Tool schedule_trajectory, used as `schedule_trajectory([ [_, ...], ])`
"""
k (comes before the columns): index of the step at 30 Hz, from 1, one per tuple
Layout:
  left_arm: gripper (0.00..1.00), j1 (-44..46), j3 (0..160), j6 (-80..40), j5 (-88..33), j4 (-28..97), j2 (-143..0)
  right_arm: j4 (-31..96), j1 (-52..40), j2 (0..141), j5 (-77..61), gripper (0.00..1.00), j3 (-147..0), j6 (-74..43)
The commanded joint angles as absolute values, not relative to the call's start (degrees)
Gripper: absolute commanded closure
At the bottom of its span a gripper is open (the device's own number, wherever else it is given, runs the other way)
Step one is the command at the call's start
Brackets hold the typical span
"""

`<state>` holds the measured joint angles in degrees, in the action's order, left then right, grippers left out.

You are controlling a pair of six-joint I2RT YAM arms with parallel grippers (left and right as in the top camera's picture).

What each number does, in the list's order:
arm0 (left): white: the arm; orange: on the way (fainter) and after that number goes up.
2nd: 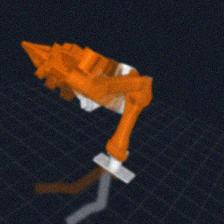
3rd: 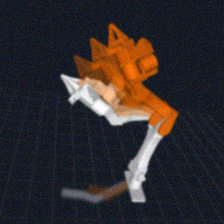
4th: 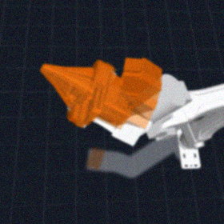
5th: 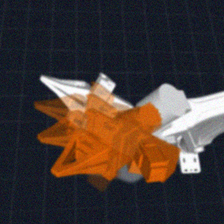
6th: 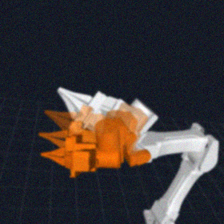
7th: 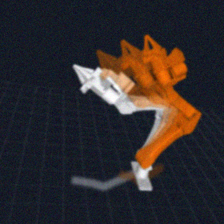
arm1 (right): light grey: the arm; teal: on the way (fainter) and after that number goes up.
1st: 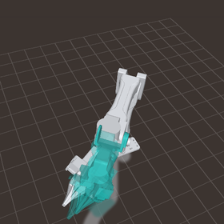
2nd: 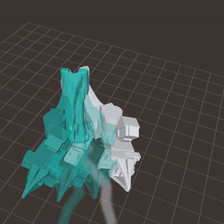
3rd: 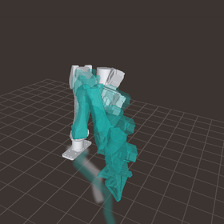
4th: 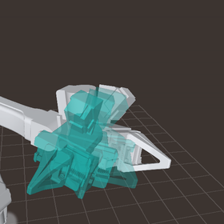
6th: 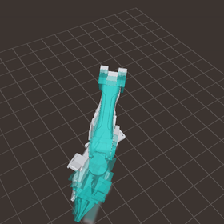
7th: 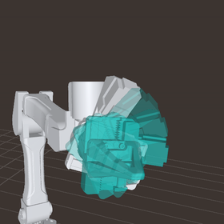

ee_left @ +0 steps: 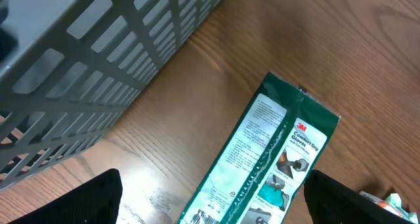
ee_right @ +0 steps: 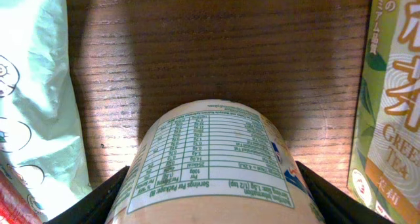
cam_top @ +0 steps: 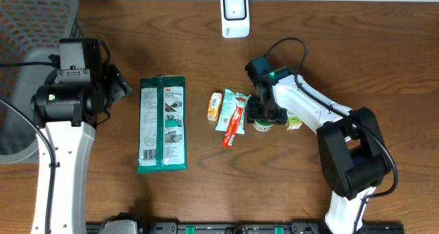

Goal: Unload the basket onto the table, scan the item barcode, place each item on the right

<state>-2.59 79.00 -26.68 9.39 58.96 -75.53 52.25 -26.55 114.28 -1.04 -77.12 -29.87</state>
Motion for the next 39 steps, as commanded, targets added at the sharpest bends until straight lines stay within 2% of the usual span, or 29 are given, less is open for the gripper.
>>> schedule_trajectory([
  [1,0.11,-2.83,79.42,-25.96,10.13,59.13,-75.22,51.79,-26.28,114.74,-0.67,0.69,-76.84,-28.58],
  [3,0.11,-2.83,79.42,-25.96,10.13,59.13,-75.22,51.88,-26.13,114.74,-0.25,0.69,-77.06,-28.38],
  [7,0.11,-2.83,79.42,-25.96,10.13,59.13,-75.22,53.1,-25.69,114.74,-0.3,0.79,-78.91,-25.85],
  [14,0.11,-2.83,79.42,-25.96,10.13,59.13,-75.22,58.17,-25.69,114.65,-0.27,0.83,-86.11,-20.34],
  [20,0.11,-2.83,79.42,-25.96,10.13,59.16,-75.22,66.0,-25.69,114.65,-0.27,0.86,-99.98,-15.42],
  [24,0.11,-2.83,79.42,-25.96,10.13,59.13,-75.22,70.5,-25.41,114.65,-0.27,0.99,-112.55,-14.9],
  [26,0.11,-2.83,79.42,-25.96,10.13,59.13,-75.22,70.5,-25.15,114.65,-0.27,0.99,-118.61,-14.9],
  [30,0.11,-2.83,79.42,-25.96,10.13,59.13,-75.22,62.96,-25.06,114.65,-0.19,0.99,-124.55,-11.31],
  [39,0.11,-2.83,79.42,-25.96,10.13,59.13,-75.22,37.34,-25.17,119.09,8.8,0.99,-120.29,-8.88],
])
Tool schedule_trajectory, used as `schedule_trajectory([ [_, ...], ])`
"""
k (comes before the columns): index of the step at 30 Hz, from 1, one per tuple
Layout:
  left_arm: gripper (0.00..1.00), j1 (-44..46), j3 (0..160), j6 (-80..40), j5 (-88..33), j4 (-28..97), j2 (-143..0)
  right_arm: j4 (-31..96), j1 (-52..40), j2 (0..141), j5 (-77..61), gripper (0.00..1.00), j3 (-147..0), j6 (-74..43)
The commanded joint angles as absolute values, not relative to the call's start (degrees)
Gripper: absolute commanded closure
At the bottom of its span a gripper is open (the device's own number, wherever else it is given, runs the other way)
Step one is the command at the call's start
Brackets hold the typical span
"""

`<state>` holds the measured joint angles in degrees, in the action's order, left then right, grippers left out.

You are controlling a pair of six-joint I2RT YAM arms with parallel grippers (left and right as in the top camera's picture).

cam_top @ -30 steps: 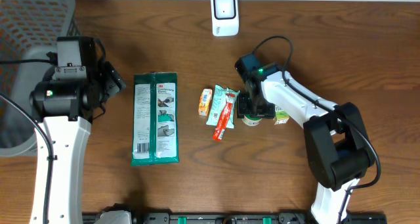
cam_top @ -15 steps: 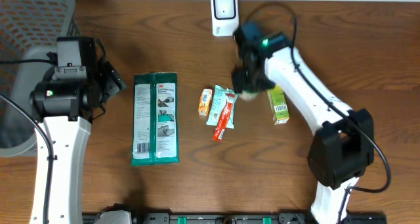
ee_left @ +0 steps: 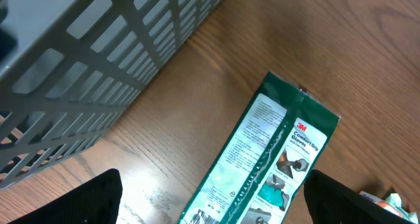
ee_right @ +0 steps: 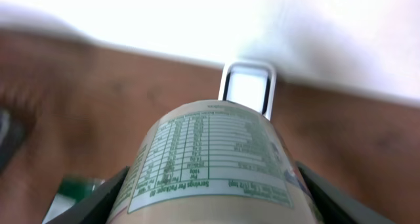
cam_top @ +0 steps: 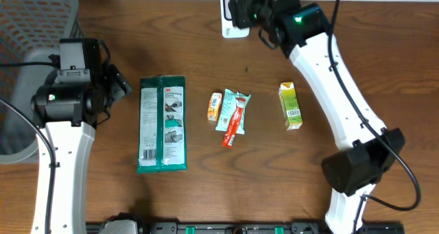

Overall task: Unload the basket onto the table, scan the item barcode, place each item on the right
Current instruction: 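Lift the jar and hold it up to the white scanner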

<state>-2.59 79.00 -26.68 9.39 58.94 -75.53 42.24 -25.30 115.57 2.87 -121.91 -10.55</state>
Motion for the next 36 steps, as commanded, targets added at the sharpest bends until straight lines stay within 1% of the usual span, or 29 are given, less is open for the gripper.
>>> schedule_trajectory([
  [1,0.11,-2.83,79.42,-25.96,10.13,59.13,-75.22,34.89,-25.17,120.22,9.63,0.99,-120.11,-8.86],
  [3,0.11,-2.83,79.42,-25.96,10.13,59.13,-75.22,28.4,-25.15,123.79,10.94,0.99,-120.11,-8.08],
  [9,0.11,-2.83,79.42,-25.96,10.13,59.13,-75.22,15.27,-25.06,131.48,13.37,0.99,-120.11,-6.94],
  [14,0.11,-2.83,79.42,-25.96,10.13,59.13,-75.22,2.7,-25.06,137.38,18.39,0.99,-120.11,1.5],
  [17,0.11,-2.83,79.42,-25.96,10.13,59.13,-75.22,-4.45,-24.93,140.33,18.59,0.99,-120.09,6.07],
  [20,0.11,-2.83,79.42,-25.96,10.13,59.13,-75.22,-11.88,-24.84,143.15,18.57,0.99,-120.09,7.99],
  [26,0.11,-2.83,79.42,-25.96,10.13,59.13,-75.22,-16.6,-24.34,144.77,17.96,0.99,-120.09,7.79],
  [36,0.11,-2.83,79.42,-25.96,10.13,59.13,-75.22,-16.69,-23.68,143.72,17.26,0.99,-120.09,7.79],
])
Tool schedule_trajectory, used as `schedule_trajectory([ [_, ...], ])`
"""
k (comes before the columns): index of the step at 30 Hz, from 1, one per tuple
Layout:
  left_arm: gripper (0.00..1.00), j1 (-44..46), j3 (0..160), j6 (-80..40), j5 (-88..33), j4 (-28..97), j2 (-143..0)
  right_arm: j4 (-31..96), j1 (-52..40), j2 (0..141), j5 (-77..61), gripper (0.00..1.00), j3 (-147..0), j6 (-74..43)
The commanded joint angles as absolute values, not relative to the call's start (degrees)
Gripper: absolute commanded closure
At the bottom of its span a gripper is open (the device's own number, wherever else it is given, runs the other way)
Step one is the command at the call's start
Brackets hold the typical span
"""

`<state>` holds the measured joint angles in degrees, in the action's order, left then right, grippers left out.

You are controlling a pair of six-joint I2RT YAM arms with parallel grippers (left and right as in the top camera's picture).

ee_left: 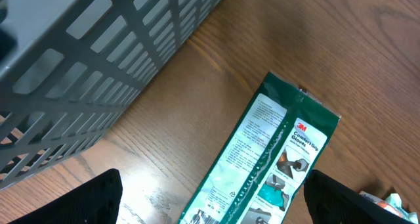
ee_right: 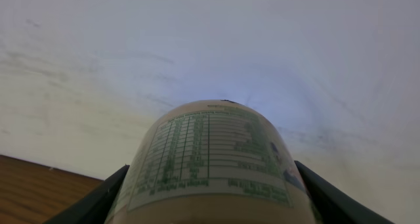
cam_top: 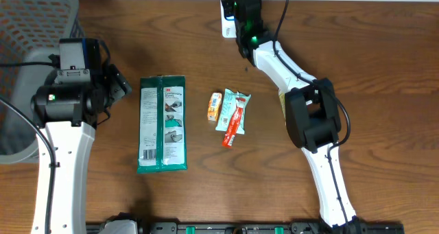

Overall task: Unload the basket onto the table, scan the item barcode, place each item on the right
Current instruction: 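Lift the jar and hold it up to the white scanner, then carry the jar to the right edge and set it down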

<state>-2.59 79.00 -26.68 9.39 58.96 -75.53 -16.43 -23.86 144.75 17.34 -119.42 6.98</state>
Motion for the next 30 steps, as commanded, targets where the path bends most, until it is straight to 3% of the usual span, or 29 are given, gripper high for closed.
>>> schedule_trajectory([
  [1,0.11,-2.83,79.42,-25.96,10.13,59.16,-75.22,-15.99,-23.73,142.67,17.23,0.99,-120.09,7.79],
  [6,0.11,-2.83,79.42,-25.96,10.13,59.13,-75.22,-5.72,-23.99,133.88,14.85,0.99,-120.09,6.98],
  [18,0.11,-2.83,79.42,-25.96,10.13,59.13,-75.22,47.42,-20.78,106.17,11.07,0.99,-120.09,6.26],
  [25,0.11,-2.83,79.42,-25.96,10.13,59.13,-75.22,70.59,-7.53,104.03,11.05,0.99,-119.74,3.29],
  [30,0.11,-2.83,79.42,-25.96,10.13,59.13,-75.22,72.93,3.05,106.37,10.81,0.99,-116.03,-2.17],
])
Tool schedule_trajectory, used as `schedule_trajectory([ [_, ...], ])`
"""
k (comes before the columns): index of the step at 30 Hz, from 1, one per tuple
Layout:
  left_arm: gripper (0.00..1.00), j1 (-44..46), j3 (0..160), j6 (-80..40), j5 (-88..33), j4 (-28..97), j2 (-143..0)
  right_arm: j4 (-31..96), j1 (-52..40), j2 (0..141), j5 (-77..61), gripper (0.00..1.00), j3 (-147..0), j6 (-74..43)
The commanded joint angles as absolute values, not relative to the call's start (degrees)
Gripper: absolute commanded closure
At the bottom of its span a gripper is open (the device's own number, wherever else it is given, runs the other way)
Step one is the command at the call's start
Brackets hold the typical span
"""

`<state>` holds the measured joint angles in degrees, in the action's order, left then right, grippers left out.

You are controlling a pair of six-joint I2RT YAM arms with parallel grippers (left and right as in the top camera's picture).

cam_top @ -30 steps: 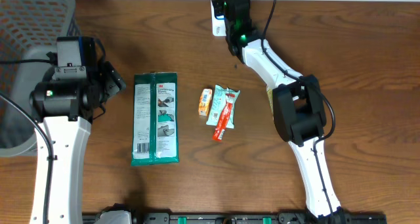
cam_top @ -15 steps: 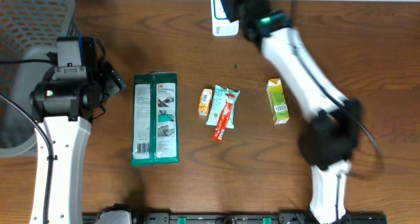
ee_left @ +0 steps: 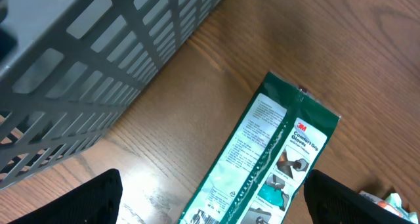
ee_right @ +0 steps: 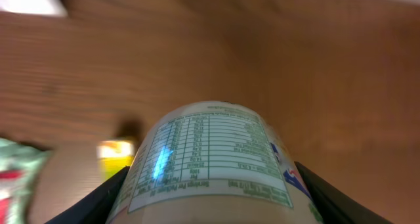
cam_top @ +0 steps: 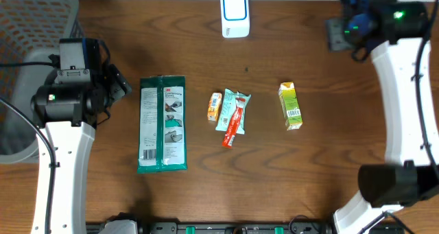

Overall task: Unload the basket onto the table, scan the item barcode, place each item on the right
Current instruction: 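Carry the jar to the right edge and set it down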

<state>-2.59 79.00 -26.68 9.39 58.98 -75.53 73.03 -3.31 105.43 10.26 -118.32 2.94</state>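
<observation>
My right gripper (ee_right: 213, 184) is shut on a pale round container (ee_right: 211, 159) with a nutrition table facing the camera. In the overhead view that gripper (cam_top: 338, 33) hangs over the table's back right, well right of the white scanner (cam_top: 234, 14); the container itself is hidden there. The right wrist view is blurred, with a corner of the scanner (ee_right: 31, 0) at top left. My left gripper (ee_left: 213, 207) is open above the table, over the near end of the green glove pack (ee_left: 266, 161).
A grey mesh basket (cam_top: 27, 28) stands at the back left. The green glove pack (cam_top: 162, 124), a small orange packet (cam_top: 215, 106), a mint packet with a red stick (cam_top: 233, 114) and a green tea carton (cam_top: 290, 106) lie across the table's middle.
My right gripper, still shut on the container, was up against the scanner at the back middle and is now over the back right of the table. The left arm has not moved.
My right gripper was shut on the container standing on the table between the mint packet and the tea carton. Then it held it in the air just before the scanner, then right at the scanner, and now off to the right. The left gripper stayed open.
</observation>
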Motion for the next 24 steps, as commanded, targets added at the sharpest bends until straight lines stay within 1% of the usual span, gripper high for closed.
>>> schedule_trajectory([
  [1,0.11,-2.83,79.42,-25.96,10.13,59.16,-75.22,72.42,4.8,106.63,10.85,0.99,-114.65,-3.05],
  [5,0.11,-2.83,79.42,-25.96,10.13,59.16,-75.22,68.2,12.14,107.2,10.83,0.99,-107.11,-6.04],
  [9,0.11,-2.83,79.42,-25.96,10.13,59.13,-75.22,61.25,18.7,107.2,10.37,0.99,-97.54,-9.21],
  [13,0.11,-2.83,79.42,-25.96,10.13,59.13,-75.22,53.76,24.58,107.2,7.4,0.99,-88.01,-9.21],
  [18,0.11,-2.83,79.42,-25.96,10.13,59.13,-75.22,42.92,29.89,107.2,3.53,0.98,-77.45,-9.23],
  [24,0.11,-2.83,79.42,-25.96,10.13,59.13,-75.22,36.51,32.1,107.2,3.53,0.95,-70.67,-9.72],
])
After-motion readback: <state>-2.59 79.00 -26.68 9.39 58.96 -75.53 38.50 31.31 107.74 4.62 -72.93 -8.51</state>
